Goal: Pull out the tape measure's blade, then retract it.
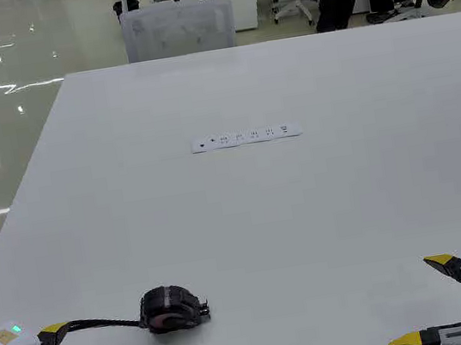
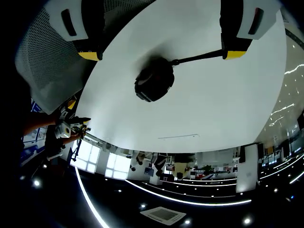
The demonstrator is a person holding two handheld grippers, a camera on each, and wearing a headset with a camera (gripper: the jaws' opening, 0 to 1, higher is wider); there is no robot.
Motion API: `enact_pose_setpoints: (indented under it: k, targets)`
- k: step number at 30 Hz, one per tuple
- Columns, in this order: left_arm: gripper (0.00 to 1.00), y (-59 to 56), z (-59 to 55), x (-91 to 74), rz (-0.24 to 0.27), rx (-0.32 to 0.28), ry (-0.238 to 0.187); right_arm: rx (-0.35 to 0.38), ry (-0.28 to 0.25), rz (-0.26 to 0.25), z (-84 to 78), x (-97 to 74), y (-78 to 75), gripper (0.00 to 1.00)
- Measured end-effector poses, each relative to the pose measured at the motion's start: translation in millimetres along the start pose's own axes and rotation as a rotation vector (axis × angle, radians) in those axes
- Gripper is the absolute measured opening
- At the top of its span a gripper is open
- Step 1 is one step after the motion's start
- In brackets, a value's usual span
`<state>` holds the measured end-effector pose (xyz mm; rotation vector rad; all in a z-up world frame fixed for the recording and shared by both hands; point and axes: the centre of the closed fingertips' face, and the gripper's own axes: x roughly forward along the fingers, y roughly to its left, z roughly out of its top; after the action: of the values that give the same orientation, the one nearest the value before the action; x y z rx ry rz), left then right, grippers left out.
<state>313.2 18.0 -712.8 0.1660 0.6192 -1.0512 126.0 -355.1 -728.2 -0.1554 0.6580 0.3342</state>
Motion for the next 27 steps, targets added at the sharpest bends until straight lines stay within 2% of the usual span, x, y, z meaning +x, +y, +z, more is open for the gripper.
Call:
enact_pose_setpoints:
  k: [6, 9, 17, 21, 27]
  targets:
    - [1.00, -1.0, 4.6, -0.3, 0.001, 0.005, -0.012, 0.003, -0.001, -0.006, -0.5, -2.2, -0.2, 0.98]
    - [1.00, 2.4, 3.9, -0.6, 0.017, 0.001, -0.001, 0.008, 0.001, -0.009, -1.5, -2.2, -0.7, 0.98]
    - [1.00, 2.7, 1.1, -1.4, 0.010, -0.005, 0.017, 0.007, 0.001, -0.008, 0.1, -0.2, -0.8, 0.98]
    - [0.99, 9.3, -0.1, -0.8, 0.037, -0.016, 0.022, 0.009, 0.006, -0.006, -0.6, 3.4, -1.4, 0.98]
    - [1.00, 9.3, 0.2, 0.4, 0.025, -0.019, 0.028, 0.005, 0.014, -0.001, -0.5, 4.9, 0.3, 0.98]
